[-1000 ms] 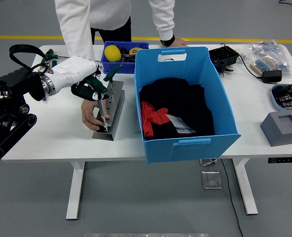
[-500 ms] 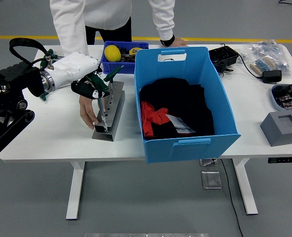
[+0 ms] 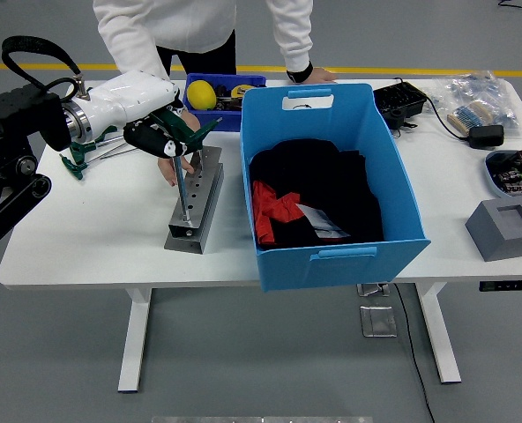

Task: Lift tool from toolbox,place it in box,lift tool from toolbox,place it in box

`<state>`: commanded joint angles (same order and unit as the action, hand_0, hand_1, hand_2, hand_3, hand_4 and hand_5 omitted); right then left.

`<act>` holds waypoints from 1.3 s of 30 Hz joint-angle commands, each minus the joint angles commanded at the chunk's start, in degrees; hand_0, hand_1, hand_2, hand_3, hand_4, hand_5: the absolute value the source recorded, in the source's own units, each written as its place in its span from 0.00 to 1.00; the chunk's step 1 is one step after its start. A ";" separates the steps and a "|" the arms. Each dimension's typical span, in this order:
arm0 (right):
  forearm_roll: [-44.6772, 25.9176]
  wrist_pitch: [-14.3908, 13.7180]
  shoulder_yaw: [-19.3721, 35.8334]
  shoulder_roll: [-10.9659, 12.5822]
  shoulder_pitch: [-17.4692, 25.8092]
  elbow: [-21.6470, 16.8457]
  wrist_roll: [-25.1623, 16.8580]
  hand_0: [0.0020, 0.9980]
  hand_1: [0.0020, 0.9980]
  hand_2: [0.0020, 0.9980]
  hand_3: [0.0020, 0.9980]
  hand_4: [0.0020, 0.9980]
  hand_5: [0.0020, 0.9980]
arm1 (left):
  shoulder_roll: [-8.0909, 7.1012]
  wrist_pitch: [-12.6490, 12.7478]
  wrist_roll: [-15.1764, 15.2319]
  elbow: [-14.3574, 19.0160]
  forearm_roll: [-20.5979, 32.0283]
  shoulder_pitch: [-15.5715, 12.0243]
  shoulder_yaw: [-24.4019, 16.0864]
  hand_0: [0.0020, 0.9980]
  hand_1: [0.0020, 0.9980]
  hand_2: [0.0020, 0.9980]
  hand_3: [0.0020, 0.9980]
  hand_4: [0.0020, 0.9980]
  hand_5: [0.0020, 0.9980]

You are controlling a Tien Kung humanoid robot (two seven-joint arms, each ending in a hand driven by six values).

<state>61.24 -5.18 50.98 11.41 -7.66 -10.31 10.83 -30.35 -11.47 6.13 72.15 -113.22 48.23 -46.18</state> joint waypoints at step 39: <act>1.61 0.35 0.88 -0.01 0.02 0.00 0.36 0.65 0.63 0.73 0.57 0.84 0.66 | 7.60 1.50 0.91 5.25 6.98 9.65 -2.39 0.19 0.00 0.02 0.08 0.71 0.34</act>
<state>62.86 -4.83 51.85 11.40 -7.64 -10.31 11.19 -22.75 -9.98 7.04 77.40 -106.24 57.88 -48.57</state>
